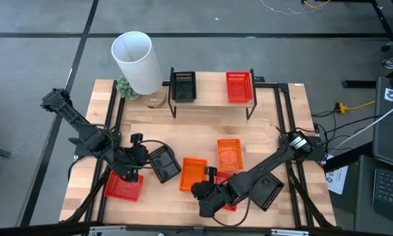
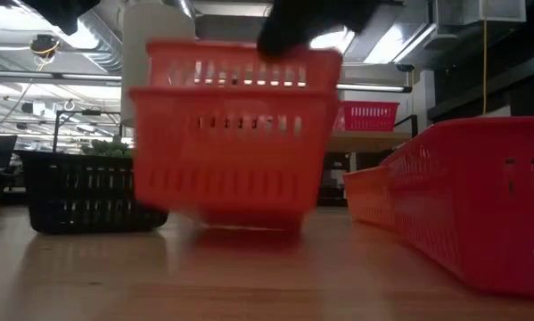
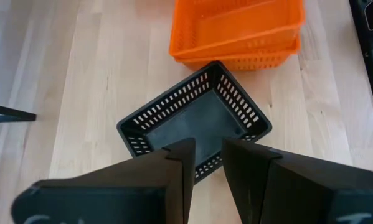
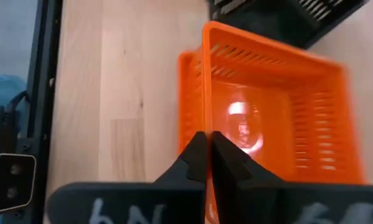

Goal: Stack baskets on shelf by color
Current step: Put the bottom orange bin on the shelf

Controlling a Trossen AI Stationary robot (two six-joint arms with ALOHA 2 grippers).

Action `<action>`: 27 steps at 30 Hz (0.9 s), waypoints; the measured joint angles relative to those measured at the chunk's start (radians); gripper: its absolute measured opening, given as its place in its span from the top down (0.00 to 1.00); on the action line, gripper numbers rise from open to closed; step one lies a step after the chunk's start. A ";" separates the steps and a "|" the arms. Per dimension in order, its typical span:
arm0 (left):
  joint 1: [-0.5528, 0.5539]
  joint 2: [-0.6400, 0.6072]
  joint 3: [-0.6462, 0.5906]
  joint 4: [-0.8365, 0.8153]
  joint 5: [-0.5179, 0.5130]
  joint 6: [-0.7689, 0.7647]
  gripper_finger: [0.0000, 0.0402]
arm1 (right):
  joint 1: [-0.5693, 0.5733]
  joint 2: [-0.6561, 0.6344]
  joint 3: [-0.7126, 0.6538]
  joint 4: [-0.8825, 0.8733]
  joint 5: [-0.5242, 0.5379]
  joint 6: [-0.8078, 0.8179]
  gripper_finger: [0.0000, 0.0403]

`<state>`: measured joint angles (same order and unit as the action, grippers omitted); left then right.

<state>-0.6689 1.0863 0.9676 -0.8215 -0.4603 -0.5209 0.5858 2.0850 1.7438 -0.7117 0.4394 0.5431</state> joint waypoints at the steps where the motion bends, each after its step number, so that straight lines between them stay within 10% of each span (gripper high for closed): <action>1: 0.000 0.000 0.000 0.000 0.000 0.000 0.82 | 0.000 0.000 0.028 -0.037 0.010 -0.006 1.00; 27: 0.000 0.000 0.000 0.002 0.000 0.000 0.82 | -0.086 -0.040 0.598 -0.808 0.516 -0.280 1.00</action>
<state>-0.6689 1.0863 0.9676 -0.8193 -0.4603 -0.5209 0.5001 2.0446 2.3415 -1.5201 0.9549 0.2632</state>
